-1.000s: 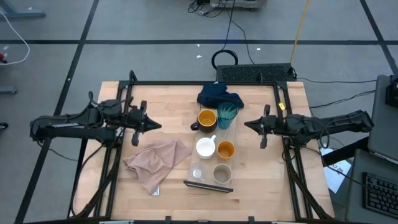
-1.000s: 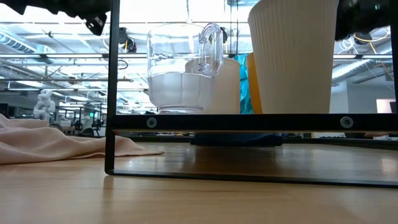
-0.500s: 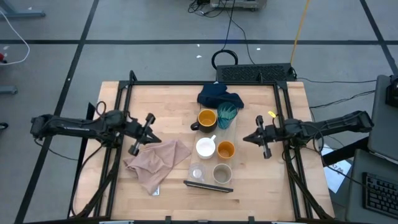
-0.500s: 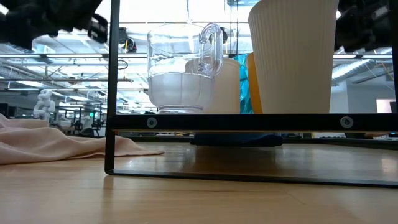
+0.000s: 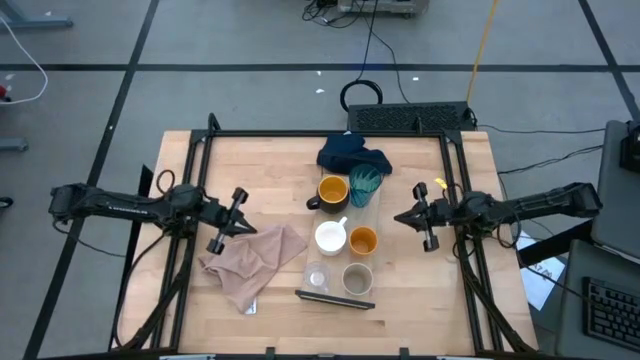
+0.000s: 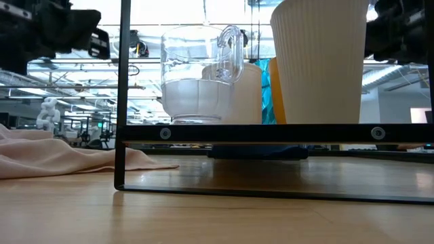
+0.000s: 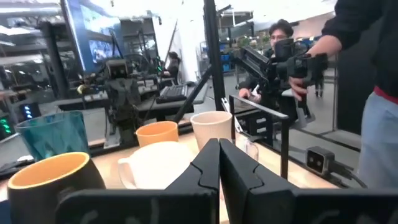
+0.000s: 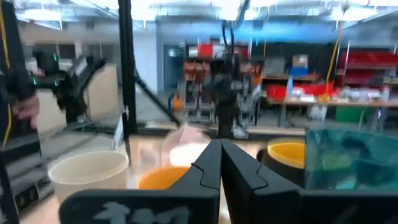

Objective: Stack small to large cups/mugs on shelf
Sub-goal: Return to Home Position

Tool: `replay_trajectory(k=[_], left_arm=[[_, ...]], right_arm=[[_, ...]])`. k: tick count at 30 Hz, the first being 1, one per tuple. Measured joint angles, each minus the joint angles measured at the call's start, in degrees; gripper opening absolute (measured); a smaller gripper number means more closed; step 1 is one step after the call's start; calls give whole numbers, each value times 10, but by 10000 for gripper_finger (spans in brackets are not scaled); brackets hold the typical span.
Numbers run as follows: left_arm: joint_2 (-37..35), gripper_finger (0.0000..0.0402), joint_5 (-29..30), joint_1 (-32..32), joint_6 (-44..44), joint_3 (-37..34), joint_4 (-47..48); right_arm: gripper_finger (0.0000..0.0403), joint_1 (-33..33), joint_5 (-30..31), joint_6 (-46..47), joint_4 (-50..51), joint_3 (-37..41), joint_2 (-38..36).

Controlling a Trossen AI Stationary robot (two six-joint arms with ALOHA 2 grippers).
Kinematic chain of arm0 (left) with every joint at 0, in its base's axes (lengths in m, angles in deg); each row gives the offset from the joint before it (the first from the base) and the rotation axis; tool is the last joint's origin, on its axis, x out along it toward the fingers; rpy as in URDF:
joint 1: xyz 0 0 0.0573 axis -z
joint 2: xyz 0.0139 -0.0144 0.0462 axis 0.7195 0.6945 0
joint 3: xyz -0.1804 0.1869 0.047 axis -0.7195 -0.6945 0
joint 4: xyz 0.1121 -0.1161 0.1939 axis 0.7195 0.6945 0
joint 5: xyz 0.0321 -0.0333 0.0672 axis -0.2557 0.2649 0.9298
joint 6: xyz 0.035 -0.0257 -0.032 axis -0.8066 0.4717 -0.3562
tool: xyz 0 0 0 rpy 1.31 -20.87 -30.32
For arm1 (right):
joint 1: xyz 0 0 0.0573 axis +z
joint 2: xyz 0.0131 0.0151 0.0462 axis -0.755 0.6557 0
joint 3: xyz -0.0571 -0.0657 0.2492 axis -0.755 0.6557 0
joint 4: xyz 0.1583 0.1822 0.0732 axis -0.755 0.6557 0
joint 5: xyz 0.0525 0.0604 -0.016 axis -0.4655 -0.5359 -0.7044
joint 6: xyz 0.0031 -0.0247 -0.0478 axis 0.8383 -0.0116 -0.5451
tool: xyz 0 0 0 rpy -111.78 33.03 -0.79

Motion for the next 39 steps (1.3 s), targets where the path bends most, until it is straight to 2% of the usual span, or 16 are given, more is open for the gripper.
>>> replay_trajectory(k=[3, 7, 13, 18, 22, 26, 33, 39], left_arm=[[0, 6, 16, 0, 5, -30, -63], [0, 5, 24, -1, -11, -30, -43], [1, 6, 63, -1, -10, -30, 5], [1, 5, 68, -1, -5, -30, 13], [1, 6, 143, -1, 2, -30, 28], [1, 6, 223, -1, 17, -30, 55], [1, 6, 210, -1, -5, -30, 40], [1, 5, 210, -1, 7, -30, 41]], right_arm=[[0, -11, -20, -1, 16, 0, 3], [0, -28, -32, 2, 9, 1, 2], [0, -35, -29, -50, 12, 2, 2], [0, -35, -28, -31, 21, 2, 2], [0, -35, -24, -51, 32, 2, 2], [0, -36, 31, -69, 41, 3, 3], [0, -36, 140, -5, 3, 3, 2], [0, -36, 138, -2, 12, 3, 3]])
